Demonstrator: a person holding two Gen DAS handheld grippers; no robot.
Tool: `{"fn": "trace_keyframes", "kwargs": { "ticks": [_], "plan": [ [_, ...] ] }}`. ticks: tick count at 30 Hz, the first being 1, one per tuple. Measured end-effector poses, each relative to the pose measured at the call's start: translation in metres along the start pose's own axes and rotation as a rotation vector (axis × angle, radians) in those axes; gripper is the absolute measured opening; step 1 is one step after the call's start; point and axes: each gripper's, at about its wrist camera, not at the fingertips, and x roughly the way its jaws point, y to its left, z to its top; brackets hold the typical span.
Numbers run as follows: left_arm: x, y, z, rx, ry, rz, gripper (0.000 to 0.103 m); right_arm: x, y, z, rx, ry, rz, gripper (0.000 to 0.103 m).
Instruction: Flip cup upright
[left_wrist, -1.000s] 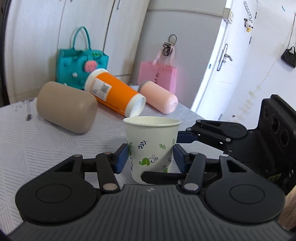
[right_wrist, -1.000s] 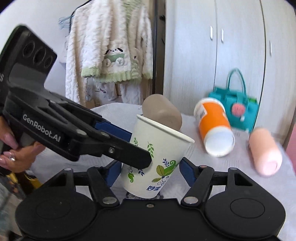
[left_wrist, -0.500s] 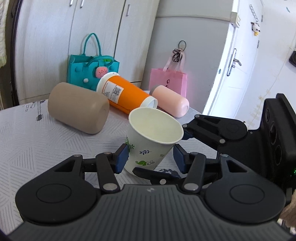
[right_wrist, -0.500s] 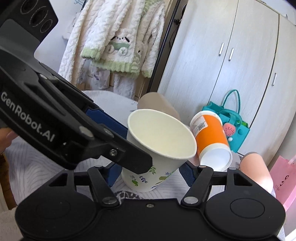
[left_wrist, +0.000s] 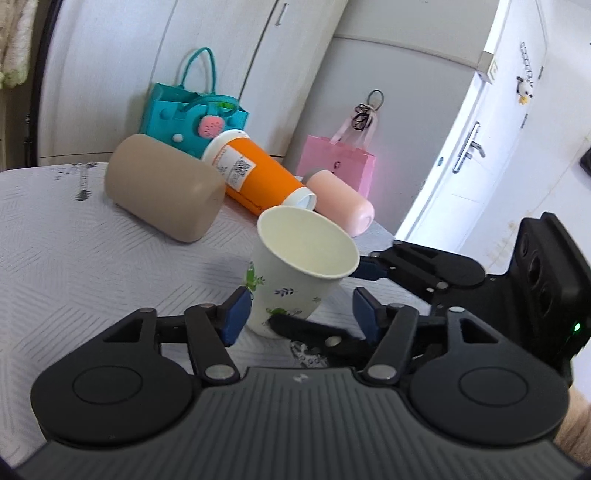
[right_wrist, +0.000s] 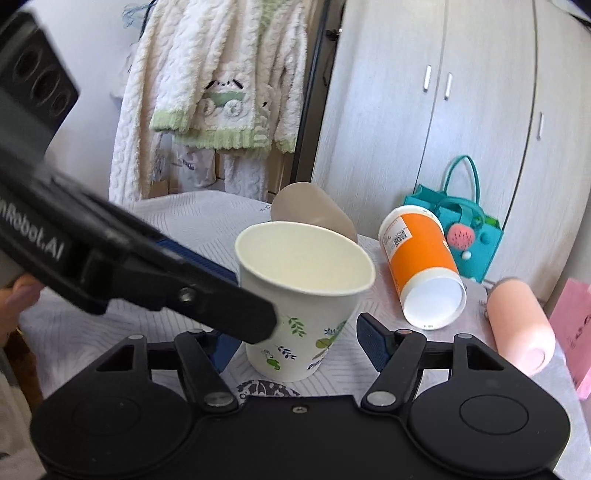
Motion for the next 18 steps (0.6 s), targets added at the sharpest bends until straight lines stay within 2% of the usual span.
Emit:
{"fn": "trace_keyframes", "kwargs": {
  "ticks": [5, 9, 13, 18],
  "plan": [
    [-0.015, -0.007, -0.006, -0.014, -0.014, 0.094, 0.067, -0.014, 0.001, -0.003, 0.025, -0.007, -0.007, 0.076],
    [-0.031, -0.016, -0.009, -0.049, -0.009, 0.123, 0.069, -0.031, 0.002, -0.006, 0.062, -0.018, -0.002, 0.077],
    [-0.05, -0.034, -0.013, -0.011, -0.029, 0.212, 0.075, -0.051, 0.002, -0.009, 0.089, -0.037, -0.012, 0.077],
    [-0.068, -0.055, -0.018, 0.009, -0.044, 0.287, 0.082, -0.077, 0.005, -0.008, 0.095, -0.063, -0.025, 0.081]
  ]
}}
